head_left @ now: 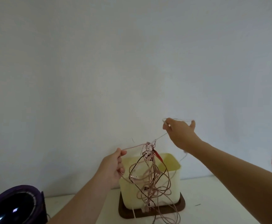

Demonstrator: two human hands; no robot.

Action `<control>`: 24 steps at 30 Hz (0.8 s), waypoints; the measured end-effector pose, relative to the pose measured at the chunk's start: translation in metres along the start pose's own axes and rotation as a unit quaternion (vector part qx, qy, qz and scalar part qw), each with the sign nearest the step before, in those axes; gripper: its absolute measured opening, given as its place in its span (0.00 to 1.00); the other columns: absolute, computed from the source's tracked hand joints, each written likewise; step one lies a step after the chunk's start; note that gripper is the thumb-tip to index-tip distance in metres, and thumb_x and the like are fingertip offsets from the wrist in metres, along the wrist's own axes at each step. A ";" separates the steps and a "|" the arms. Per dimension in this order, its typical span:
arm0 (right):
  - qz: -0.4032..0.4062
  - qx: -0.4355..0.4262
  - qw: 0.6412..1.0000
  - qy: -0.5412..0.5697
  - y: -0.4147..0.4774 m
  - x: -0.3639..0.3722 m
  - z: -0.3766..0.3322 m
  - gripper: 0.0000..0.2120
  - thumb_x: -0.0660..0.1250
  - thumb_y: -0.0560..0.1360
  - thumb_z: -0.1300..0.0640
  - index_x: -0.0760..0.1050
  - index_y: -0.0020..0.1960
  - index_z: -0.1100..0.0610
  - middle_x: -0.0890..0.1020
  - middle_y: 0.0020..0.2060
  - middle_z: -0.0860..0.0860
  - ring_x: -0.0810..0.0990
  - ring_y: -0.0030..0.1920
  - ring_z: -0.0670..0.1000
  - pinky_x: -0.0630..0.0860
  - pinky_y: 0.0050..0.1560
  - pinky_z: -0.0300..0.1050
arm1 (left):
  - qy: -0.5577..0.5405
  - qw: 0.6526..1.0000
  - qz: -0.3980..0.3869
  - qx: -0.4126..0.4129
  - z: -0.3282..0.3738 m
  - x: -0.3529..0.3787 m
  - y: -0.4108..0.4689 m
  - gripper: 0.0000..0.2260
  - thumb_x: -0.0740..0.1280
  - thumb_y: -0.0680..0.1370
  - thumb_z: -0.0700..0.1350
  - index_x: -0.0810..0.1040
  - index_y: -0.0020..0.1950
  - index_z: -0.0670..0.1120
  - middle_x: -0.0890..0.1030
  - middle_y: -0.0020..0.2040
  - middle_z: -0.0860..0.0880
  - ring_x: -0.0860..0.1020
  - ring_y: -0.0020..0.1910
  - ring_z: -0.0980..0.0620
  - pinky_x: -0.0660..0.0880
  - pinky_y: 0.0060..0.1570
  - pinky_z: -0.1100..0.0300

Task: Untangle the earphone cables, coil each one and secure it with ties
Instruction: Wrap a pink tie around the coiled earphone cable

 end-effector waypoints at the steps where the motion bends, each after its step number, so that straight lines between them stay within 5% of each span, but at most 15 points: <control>1: 0.010 0.017 0.998 0.063 0.004 -0.004 0.001 0.13 0.51 0.82 0.54 0.74 0.53 0.52 0.79 0.41 0.43 0.78 0.47 0.50 0.54 0.70 0.64 | 0.020 1.000 -0.004 0.004 -0.002 0.000 0.000 0.13 0.59 0.81 0.47 0.77 0.43 0.43 0.61 0.21 0.55 0.58 0.17 0.59 0.59 0.20 0.67; 4: 0.003 0.033 0.955 0.295 0.007 -0.010 -0.010 0.10 0.58 0.80 0.53 0.76 0.49 0.54 0.77 0.33 0.46 0.74 0.34 0.48 0.76 0.45 0.46 | 0.107 0.993 -0.045 0.013 -0.005 0.009 -0.002 0.11 0.62 0.80 0.48 0.78 0.43 0.43 0.64 0.24 0.54 0.60 0.20 0.59 0.61 0.22 0.66; 6: -0.058 0.014 0.932 0.357 0.001 -0.009 -0.029 0.09 0.59 0.80 0.55 0.77 0.47 0.55 0.78 0.29 0.47 0.69 0.28 0.48 0.67 0.30 0.38 | 0.111 0.989 -0.100 0.005 -0.005 0.024 -0.009 0.10 0.65 0.78 0.47 0.78 0.40 0.43 0.73 0.30 0.51 0.68 0.26 0.57 0.67 0.28 0.65; 8: -0.148 -0.014 0.913 0.379 -0.008 0.000 -0.051 0.09 0.60 0.80 0.56 0.78 0.47 0.55 0.78 0.28 0.46 0.67 0.29 0.48 0.65 0.32 0.40 | 0.099 0.984 -0.145 0.019 0.003 0.038 -0.016 0.10 0.65 0.78 0.47 0.78 0.40 0.44 0.82 0.42 0.48 0.77 0.39 0.53 0.74 0.41 0.59; 10: -0.229 -0.032 0.888 0.397 -0.019 0.008 -0.067 0.09 0.61 0.80 0.56 0.79 0.48 0.57 0.76 0.28 0.46 0.71 0.31 0.46 0.74 0.40 0.43 | 0.089 0.978 -0.182 0.041 0.014 0.050 -0.021 0.11 0.62 0.80 0.48 0.78 0.42 0.45 0.84 0.49 0.48 0.80 0.49 0.51 0.74 0.50 0.54; 12: -0.272 -0.035 0.863 0.424 -0.027 0.010 -0.075 0.08 0.61 0.80 0.58 0.78 0.49 0.59 0.73 0.28 0.47 0.73 0.31 0.43 0.79 0.48 0.43 | 0.048 0.974 -0.218 0.043 0.022 0.061 -0.029 0.13 0.59 0.81 0.47 0.78 0.42 0.44 0.84 0.47 0.47 0.82 0.46 0.51 0.76 0.49 0.55; 17: -0.360 -0.056 0.825 0.433 -0.045 0.000 -0.081 0.09 0.60 0.80 0.59 0.77 0.52 0.62 0.71 0.28 0.48 0.75 0.31 0.43 0.79 0.43 0.39 | -0.083 0.981 -0.176 -0.015 0.018 0.062 -0.031 0.10 0.60 0.81 0.45 0.78 0.47 0.43 0.83 0.36 0.48 0.76 0.30 0.56 0.74 0.27 0.67; 20: -0.422 -0.068 0.833 0.350 -0.055 0.001 -0.072 0.08 0.60 0.80 0.59 0.78 0.51 0.59 0.70 0.27 0.47 0.67 0.27 0.44 0.75 0.38 0.37 | -0.076 0.984 -0.161 0.014 0.022 0.056 -0.026 0.08 0.61 0.80 0.44 0.79 0.53 0.46 0.84 0.40 0.52 0.74 0.31 0.58 0.74 0.34 0.65; 24: -0.437 -0.077 0.829 0.341 -0.058 -0.010 -0.067 0.09 0.59 0.80 0.60 0.77 0.48 0.57 0.70 0.27 0.47 0.66 0.27 0.45 0.72 0.38 0.37 | -0.029 0.985 -0.157 0.070 0.028 0.050 -0.020 0.12 0.63 0.79 0.42 0.76 0.62 0.48 0.82 0.53 0.52 0.77 0.50 0.52 0.76 0.45 0.54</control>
Point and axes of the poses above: each hand's wrist, its own y-axis towards the middle knuckle, its own x-axis out of the palm, z = x × y, the point moved 9 cm from there along y, towards the middle knuckle
